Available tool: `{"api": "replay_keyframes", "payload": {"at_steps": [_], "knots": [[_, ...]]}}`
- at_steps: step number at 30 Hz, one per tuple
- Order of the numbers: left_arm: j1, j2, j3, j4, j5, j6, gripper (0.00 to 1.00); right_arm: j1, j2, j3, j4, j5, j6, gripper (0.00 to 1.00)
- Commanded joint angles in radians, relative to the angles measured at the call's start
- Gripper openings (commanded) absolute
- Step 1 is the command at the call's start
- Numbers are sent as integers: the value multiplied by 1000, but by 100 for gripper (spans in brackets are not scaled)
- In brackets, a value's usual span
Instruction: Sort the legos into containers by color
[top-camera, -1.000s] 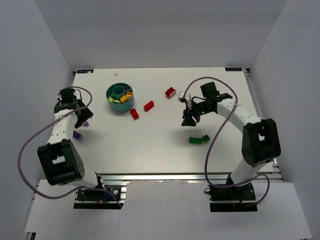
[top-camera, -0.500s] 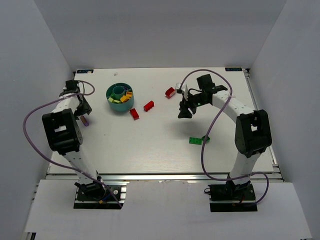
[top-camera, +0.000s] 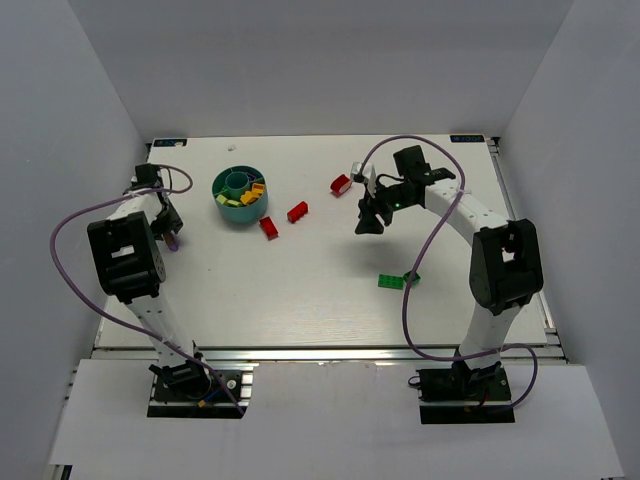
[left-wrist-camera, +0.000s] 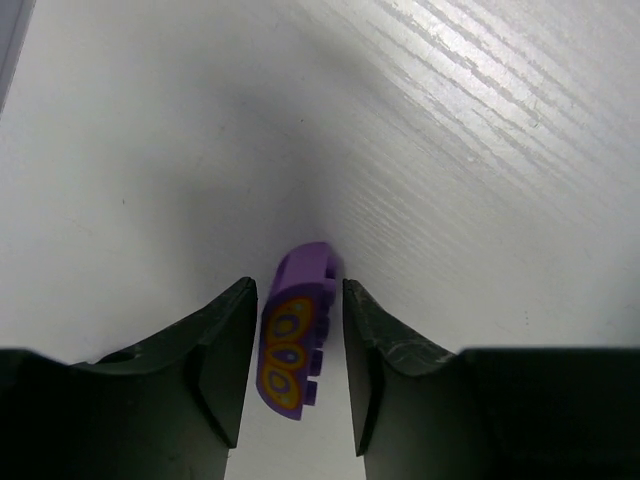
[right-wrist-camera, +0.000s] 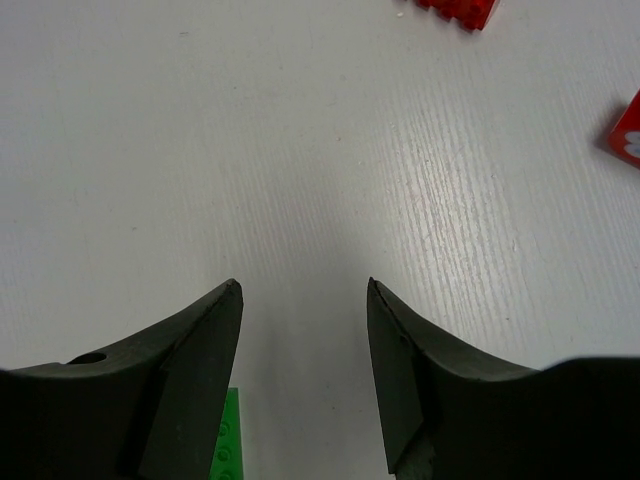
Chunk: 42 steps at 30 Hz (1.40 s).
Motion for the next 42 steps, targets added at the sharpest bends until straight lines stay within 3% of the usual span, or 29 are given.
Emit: {"api": "replay_keyframes", "payload": {"at_steps": [1,8,13,16,19,20,22,23,26,34,42], "knots": [[5,-14,-25,67,-5,15,49,-2,-14,25,-22,-14,22,59],[6,-5,-51,96,26,26,41,-2,-27,40,-35,-13,39,59],[6,-80,-62,110,89,-12,16,-1,-42,31,-29,-11,45,58],[-1,-204,-91,154,207,-89,9,-1,-53,22,-22,-19,45,57],[-70,-347,-132,222,280,-170,7,-1,-65,5,-5,-33,51,48],[-92,-375,-139,246,285,-205,7,-2,-68,1,0,-39,53,35],[-150,-416,-139,269,293,-250,7,-1,-73,-10,8,-62,53,18],[-164,-450,-136,279,288,-293,6,-1,-73,-15,12,-65,60,2],[-219,-479,-120,318,280,-363,6,-1,-79,-29,30,-71,77,0],[-337,-309,97,331,244,-495,0,-1,-108,-78,106,-63,125,0],[-434,-31,481,135,17,-485,0,-2,-134,-122,124,-56,131,0]]}}
